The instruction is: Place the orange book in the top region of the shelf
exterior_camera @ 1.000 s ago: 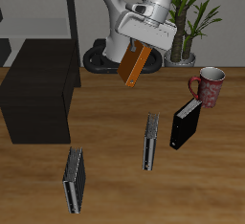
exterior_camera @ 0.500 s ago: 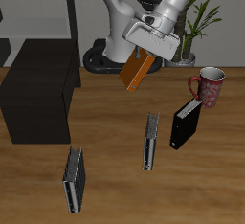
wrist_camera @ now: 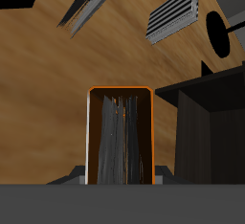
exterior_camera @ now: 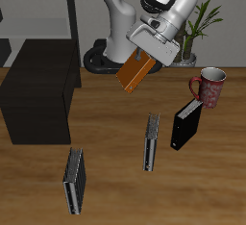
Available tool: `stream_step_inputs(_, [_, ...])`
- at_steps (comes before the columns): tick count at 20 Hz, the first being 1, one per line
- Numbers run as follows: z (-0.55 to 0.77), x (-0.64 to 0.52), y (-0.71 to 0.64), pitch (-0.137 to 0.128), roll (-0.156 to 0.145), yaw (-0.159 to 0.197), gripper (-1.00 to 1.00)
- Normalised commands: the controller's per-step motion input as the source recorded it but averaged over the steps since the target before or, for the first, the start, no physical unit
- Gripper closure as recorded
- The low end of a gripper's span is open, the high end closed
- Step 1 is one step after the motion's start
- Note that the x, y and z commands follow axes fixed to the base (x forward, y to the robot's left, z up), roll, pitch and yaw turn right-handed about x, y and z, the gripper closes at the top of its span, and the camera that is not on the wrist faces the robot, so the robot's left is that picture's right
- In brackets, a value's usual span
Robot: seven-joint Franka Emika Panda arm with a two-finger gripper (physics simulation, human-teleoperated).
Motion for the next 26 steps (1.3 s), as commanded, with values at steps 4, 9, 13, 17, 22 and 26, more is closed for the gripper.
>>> stream_step_inputs(4, [0.05, -0.01, -0.16, -0.051, -0.166, -0.021, 1.00])
stream_step_inputs(9, [0.02, 0.02, -0.11, -0.036, -0.134, -0.003, 1.00])
stream_step_inputs(13, [-0.04, 0.00, -0.07, -0.019, -0.071, 0.031, 1.00])
stream_step_inputs(17, [-0.03, 0.06, -0.14, -0.012, -0.081, 0.004, 1.00])
stream_step_inputs(22, [0.00, 0.08, -0.13, -0.031, -0.112, -0.001, 1.00])
stream_step_inputs(26, [0.06, 0.16, -0.11, -0.007, -0.055, 0.003, 1.00])
